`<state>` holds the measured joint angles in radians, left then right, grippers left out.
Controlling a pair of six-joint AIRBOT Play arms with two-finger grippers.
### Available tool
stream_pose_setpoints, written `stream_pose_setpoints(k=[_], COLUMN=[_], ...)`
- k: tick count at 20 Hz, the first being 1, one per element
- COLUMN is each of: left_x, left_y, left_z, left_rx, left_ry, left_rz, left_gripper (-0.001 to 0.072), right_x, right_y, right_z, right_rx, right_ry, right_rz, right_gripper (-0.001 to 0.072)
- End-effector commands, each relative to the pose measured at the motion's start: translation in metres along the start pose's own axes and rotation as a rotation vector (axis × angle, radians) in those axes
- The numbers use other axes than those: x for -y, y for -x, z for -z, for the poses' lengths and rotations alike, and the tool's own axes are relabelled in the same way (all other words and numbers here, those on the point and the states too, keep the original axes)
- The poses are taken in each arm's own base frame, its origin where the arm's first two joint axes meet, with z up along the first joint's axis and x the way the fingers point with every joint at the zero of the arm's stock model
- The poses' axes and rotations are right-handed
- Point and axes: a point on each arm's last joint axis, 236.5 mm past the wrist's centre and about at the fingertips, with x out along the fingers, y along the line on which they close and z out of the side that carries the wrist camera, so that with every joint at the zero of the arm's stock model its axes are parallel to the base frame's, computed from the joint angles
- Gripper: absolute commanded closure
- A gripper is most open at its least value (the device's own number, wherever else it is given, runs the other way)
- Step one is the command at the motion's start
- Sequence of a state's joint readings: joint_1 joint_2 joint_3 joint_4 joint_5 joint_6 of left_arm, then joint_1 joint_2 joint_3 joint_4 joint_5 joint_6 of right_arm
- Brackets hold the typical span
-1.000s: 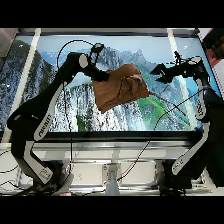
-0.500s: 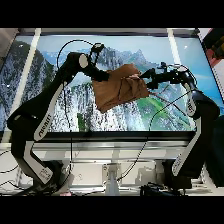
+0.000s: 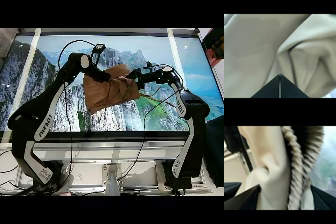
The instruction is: Fold the clothes and pants, and hang the long-sleeved shirts on hangers.
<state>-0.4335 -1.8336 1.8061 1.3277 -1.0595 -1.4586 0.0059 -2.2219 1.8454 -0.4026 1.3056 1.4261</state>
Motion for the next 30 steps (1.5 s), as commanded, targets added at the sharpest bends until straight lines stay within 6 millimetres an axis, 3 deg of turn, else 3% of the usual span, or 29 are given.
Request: stream_pose_setpoints(k=[1,3,6,9,12,16,21,27,29,30], left_x=[-0.014,-0.033,-0.055,-0.059,-0.059,-0.056,-0.054,-0.054,-0.054,-0.054], left_y=[-0.005,-0.010,-0.005,-0.007,-0.010,-0.011,-0.012,-0.012,-0.012,-0.012], left_z=[0.004,0.012,0.019,0.021,0.023,0.023,0.023,0.023,0.023,0.023], left_rx=[-0.018,-0.053,-0.090,-0.093,-0.101,-0.100,-0.100,-0.100,-0.100,-0.100], left_ry=[-0.029,-0.070,-0.106,-0.100,-0.100,-0.097,-0.100,-0.100,-0.100,-0.100], left_rz=[-0.054,-0.130,-0.210,-0.212,-0.210,-0.200,-0.199,-0.199,-0.199,-0.199], left_gripper=[0.0689,0.0690,0.0689,0.0689,0.0689,0.0689,0.0689,0.0689,0.0689,0.0689], right_x=[-0.007,-0.014,-0.014,0.011,0.025,0.029,0.013,-0.019,-0.026,-0.029], right_y=[-0.034,-0.043,-0.029,-0.002,0.023,0.029,-0.009,-0.085,-0.104,-0.110], right_z=[0.026,0.038,0.030,0.009,0.003,-0.007,-0.024,0.019,0.033,0.037], right_rx=[-0.076,-0.111,-0.100,-0.048,-0.037,0.007,0.116,0.043,0.018,0.015], right_ry=[0.038,0.062,0.111,0.096,0.044,-0.002,0.000,0.078,0.106,0.116], right_rz=[0.035,0.031,0.041,0.149,0.179,0.180,0.192,0.203,0.207,0.207], right_gripper=[0.0026,0.0026,0.0025,0.0023,0.0018,-0.0001,0.0000,0.0013,0.0078,0.0294])
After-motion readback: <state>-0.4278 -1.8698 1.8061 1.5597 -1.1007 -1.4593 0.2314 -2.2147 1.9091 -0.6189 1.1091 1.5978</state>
